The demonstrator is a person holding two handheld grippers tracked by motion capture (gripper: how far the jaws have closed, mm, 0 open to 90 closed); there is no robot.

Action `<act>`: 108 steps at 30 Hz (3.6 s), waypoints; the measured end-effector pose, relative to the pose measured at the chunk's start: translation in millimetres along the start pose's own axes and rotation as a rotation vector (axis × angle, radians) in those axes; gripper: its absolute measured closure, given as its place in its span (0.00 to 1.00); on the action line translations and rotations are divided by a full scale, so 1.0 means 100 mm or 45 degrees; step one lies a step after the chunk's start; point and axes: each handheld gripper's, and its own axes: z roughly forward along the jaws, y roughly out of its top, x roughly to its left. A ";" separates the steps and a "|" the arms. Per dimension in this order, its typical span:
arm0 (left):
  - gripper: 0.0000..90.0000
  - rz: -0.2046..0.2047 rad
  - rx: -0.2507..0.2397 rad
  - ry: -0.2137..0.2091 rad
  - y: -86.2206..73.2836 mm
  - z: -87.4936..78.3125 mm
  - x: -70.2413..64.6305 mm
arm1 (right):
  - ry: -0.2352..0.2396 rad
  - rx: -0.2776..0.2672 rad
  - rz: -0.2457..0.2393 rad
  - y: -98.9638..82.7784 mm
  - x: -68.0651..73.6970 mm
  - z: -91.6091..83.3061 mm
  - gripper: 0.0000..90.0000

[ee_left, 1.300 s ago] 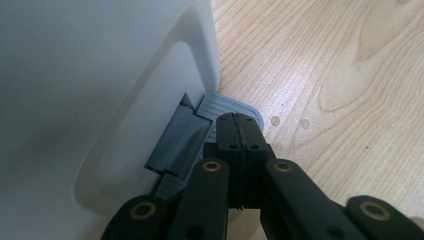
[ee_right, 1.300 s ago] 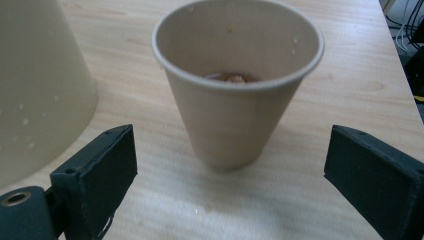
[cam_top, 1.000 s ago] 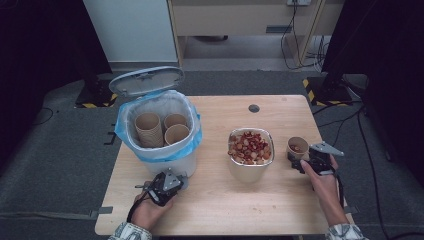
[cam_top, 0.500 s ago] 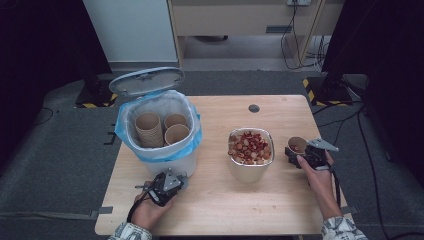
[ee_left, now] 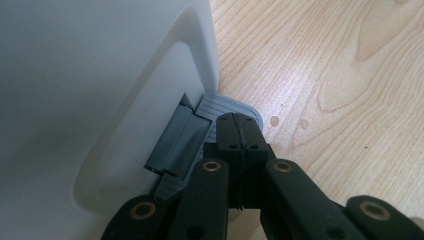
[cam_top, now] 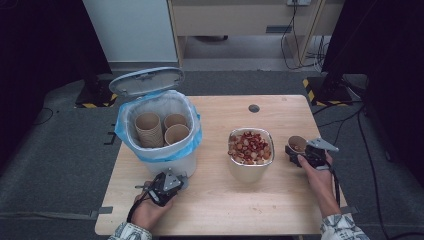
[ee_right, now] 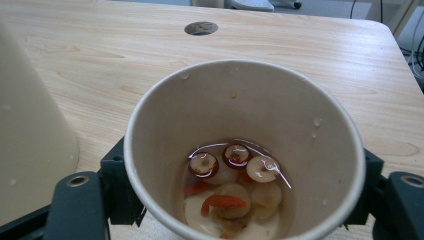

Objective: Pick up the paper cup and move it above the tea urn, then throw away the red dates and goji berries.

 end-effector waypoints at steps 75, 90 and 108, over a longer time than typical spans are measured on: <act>1.00 -0.021 -0.010 -0.012 0.00 0.00 0.01 | 0.098 -0.180 -0.519 1.78 0.32 -0.32 0.34; 1.00 -0.023 -0.011 -0.013 0.00 0.00 0.01 | 0.136 -0.205 -0.579 1.83 0.44 -0.35 0.34; 1.00 -0.025 -0.010 -0.014 -0.01 0.00 0.02 | 0.122 -0.296 -0.895 1.89 0.66 -0.38 0.34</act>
